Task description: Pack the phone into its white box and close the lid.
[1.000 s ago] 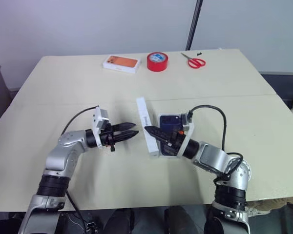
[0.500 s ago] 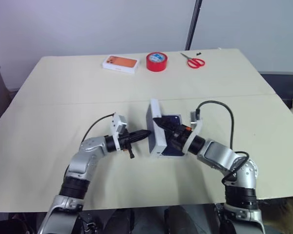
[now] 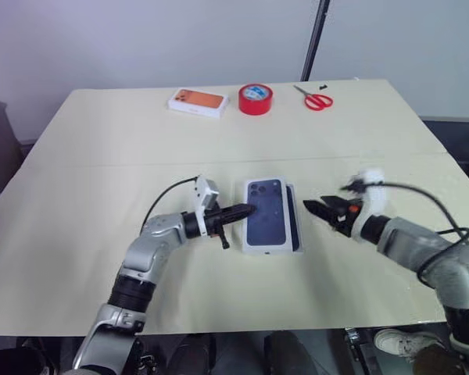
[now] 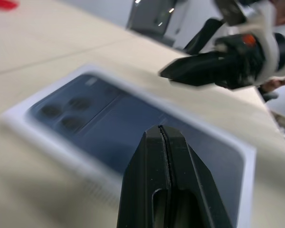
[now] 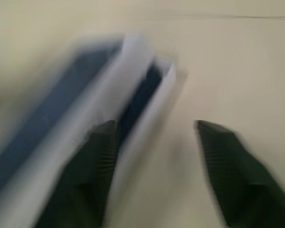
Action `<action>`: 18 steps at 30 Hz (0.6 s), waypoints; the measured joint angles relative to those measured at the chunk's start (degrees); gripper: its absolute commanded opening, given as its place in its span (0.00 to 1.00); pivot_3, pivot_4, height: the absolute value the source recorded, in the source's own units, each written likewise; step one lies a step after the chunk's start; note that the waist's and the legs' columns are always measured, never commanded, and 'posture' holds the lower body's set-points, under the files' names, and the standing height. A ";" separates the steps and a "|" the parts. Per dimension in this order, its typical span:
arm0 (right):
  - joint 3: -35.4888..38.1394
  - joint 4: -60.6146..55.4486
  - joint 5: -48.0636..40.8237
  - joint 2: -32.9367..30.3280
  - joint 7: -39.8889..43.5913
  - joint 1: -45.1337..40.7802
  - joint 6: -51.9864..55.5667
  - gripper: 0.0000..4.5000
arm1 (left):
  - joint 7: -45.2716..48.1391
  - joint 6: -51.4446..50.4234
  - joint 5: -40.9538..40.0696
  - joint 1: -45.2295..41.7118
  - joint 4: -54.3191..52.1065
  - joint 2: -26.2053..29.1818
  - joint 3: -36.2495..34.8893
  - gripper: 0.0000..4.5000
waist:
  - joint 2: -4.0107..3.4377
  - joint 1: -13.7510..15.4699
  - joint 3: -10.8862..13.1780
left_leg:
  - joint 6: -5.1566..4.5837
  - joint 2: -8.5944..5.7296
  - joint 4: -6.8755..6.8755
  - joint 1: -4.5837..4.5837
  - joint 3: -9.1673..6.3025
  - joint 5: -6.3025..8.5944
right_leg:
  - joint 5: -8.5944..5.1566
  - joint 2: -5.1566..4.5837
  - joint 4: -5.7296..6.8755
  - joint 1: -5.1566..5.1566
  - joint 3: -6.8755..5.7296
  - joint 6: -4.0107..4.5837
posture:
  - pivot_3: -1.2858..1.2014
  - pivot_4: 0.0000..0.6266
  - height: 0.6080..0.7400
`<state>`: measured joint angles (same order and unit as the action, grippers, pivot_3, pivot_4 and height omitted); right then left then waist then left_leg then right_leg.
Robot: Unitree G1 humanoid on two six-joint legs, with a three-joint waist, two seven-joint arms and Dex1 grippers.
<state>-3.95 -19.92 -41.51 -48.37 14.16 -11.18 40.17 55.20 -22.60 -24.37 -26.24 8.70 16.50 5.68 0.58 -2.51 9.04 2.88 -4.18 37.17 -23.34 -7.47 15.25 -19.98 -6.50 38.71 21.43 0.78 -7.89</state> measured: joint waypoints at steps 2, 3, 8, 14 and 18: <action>-0.55 0.05 3.00 1.71 1.74 0.78 -2.01 0.01 | -0.89 -0.41 0.47 -1.01 1.56 0.98 -0.28 0.00 | 0.02 0.10 0.01 | 0.07 0.02 0.01 0.00 -0.02 -0.04 | 0.00 -0.04 -0.03 -0.05 -0.03 0.00 | 0.52 0.24 1.00; -0.49 0.11 3.99 3.38 2.59 1.14 -3.02 0.01 | -1.58 -0.66 1.17 -1.84 3.09 1.41 -0.32 0.00 | 0.03 0.16 0.01 | 0.07 0.03 0.01 0.00 -0.05 -0.04 | 0.00 -0.05 -0.05 -0.07 -0.05 0.00 | 0.52 0.24 1.00; -0.50 0.32 8.88 5.98 5.22 1.18 -4.61 0.01 | -1.08 -0.82 2.09 -1.70 4.83 1.30 0.74 0.00 | 0.04 0.25 0.02 | 0.08 0.03 0.00 -0.01 -0.07 -0.04 | 0.00 -0.13 -0.12 -0.09 -0.07 0.00 | 0.52 0.24 1.00; -0.39 -1.09 12.59 7.37 7.22 -1.39 -3.88 0.01 | -0.53 -0.88 3.14 -1.03 5.30 -1.04 3.72 0.00 | 0.04 0.31 0.02 | 0.08 0.04 -0.01 -0.01 -0.12 -0.05 | 0.00 -0.12 -0.14 -0.09 -0.09 0.00 | 0.52 0.24 1.00; 0.08 -1.09 13.89 8.08 7.81 -1.22 -3.02 0.01 | -1.13 -0.64 3.55 -1.30 6.65 -2.25 3.67 0.00 | 0.04 0.31 0.02 | 0.08 0.03 0.00 -0.01 -0.11 -0.04 | 0.00 -0.13 -0.15 -0.11 -0.09 0.00 | 0.52 0.24 1.00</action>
<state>-3.87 -21.01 -27.62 -40.29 21.98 -12.40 37.16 54.07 -23.23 -20.82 -27.54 15.35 14.25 9.34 0.63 -2.20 9.07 2.96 -4.15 37.16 -23.36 -7.59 15.20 -19.98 -6.63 38.56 21.32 0.69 -7.89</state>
